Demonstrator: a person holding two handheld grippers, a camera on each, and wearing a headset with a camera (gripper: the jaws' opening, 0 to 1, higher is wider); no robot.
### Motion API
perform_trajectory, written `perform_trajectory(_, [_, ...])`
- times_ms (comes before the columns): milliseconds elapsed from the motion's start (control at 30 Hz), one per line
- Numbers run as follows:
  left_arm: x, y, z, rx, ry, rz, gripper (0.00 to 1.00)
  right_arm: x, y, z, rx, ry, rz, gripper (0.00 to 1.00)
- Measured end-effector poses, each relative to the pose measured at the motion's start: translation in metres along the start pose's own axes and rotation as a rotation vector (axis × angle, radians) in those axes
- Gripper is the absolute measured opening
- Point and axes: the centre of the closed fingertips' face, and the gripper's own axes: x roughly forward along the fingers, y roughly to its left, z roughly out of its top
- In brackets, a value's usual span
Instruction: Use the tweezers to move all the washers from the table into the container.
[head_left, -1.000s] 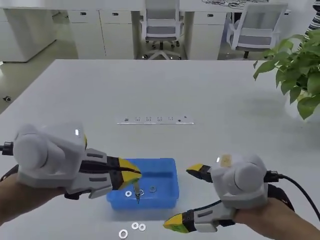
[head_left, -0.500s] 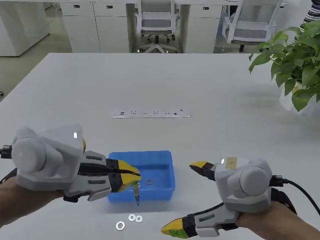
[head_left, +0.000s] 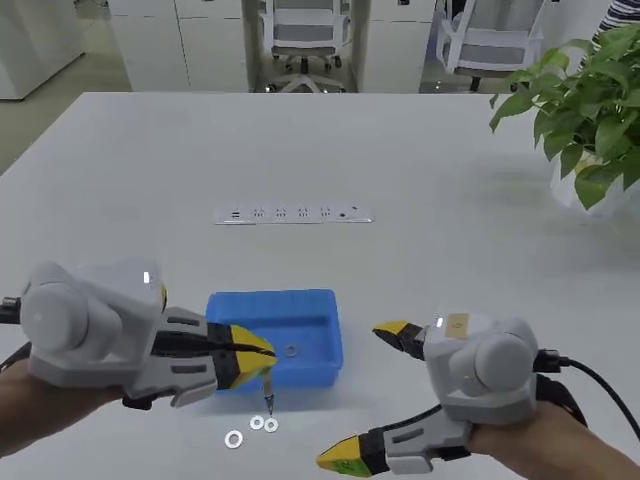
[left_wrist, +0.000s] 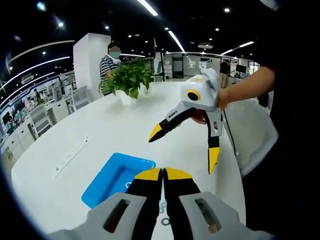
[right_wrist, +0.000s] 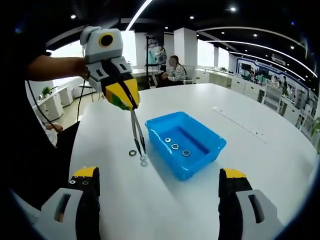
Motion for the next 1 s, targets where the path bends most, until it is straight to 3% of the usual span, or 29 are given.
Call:
perform_trajectory(533, [0.009, -0.001, -0.018, -0.012, 0.030, -0.034, 0.05, 0.000, 0.001, -0.009, 0.025, 0.006, -0.003, 1.00])
perform_trajectory(1000, [0.009, -0.001, -0.024, -0.013, 0.032, -0.041, 0.05, 0.006, 0.005, -0.010, 0.030, 0.010, 0.012, 1.00])
